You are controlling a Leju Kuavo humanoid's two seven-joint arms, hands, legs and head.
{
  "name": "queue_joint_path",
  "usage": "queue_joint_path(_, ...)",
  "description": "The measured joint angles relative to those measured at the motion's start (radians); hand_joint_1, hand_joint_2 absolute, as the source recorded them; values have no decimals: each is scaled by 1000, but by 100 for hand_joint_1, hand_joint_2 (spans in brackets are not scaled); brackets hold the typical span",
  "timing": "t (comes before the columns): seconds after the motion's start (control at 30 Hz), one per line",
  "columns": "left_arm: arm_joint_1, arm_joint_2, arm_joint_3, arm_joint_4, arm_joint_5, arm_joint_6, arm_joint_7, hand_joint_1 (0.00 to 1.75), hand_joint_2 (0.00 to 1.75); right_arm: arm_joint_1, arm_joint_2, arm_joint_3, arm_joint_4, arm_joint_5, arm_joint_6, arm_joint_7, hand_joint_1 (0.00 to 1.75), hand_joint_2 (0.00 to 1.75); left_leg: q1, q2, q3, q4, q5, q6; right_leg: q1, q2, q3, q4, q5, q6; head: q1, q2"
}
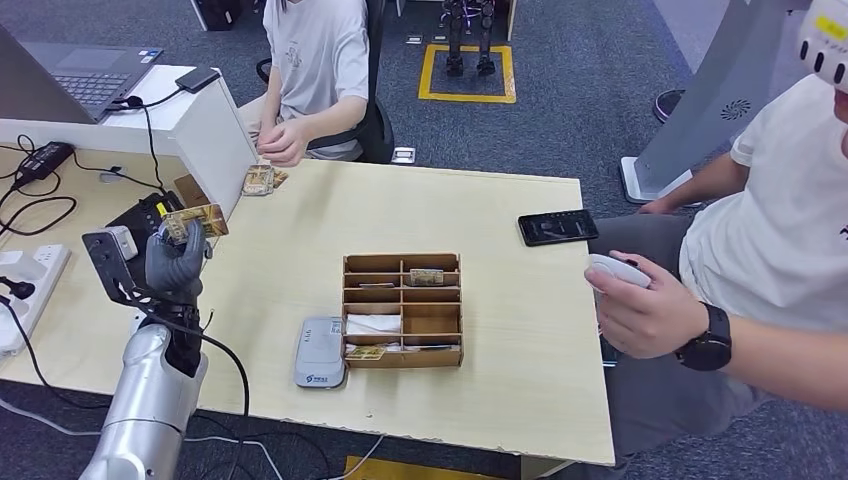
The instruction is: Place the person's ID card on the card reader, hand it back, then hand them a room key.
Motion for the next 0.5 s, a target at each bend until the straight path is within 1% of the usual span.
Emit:
queue_joint_path(0.2, -56, 9, 3, 15, -170, 157, -94, 175, 175, -4, 0, 18, 0, 5, 12, 0, 0, 175, 0, 0, 0, 0, 0, 0, 0, 0, 0, 0, 0, 0, 0, 0)
queue_joint_path(0.23, -62, 11, 3, 18, -216, 195, -105, 175, 175, -4, 0, 21, 0, 6, 14, -1, 0, 175, 0, 0, 0, 0, 0, 0, 0, 0, 0, 0, 0, 0, 0, 0)
queue_joint_path(0.3, -76, 18, -4, 30, -392, 334, -129, 175, 175, -6, 0, 29, 0, 9, 16, -3, 0, 175, 0, 1, 0, 0, 0, 0, 0, 1, -1, 0, 1, 0, 0, 0)
queue_joint_path(0.37, -97, 32, -18, 54, -622, 503, -142, 175, 175, -7, 0, 39, 0, 16, 18, -5, 0, 175, 0, 1, 0, 0, 0, 0, 0, 2, -2, 0, 1, -1, 0, 0)
queue_joint_path(0.4, -110, 40, -25, 71, -718, 568, -143, 175, 175, -8, 0, 45, 0, 18, 18, -6, 0, 175, 0, 1, 0, 0, 0, 0, 0, 2, -2, 0, 1, -1, 0, 0)
queue_joint_path(0.43, -122, 49, -31, 91, -797, 619, -142, 175, 175, -9, 0, 50, 0, 20, 18, -6, 0, 175, 0, 1, 0, 0, 0, 0, 0, 2, -2, 0, 1, -1, 0, 0)
queue_joint_path(0.5, -146, 61, -37, 134, -907, 679, -140, 175, 175, -12, 0, 60, 0, 20, 18, -8, 0, 175, 0, 1, 0, 0, 0, 0, 0, 2, -2, 0, 1, -1, 0, 0)
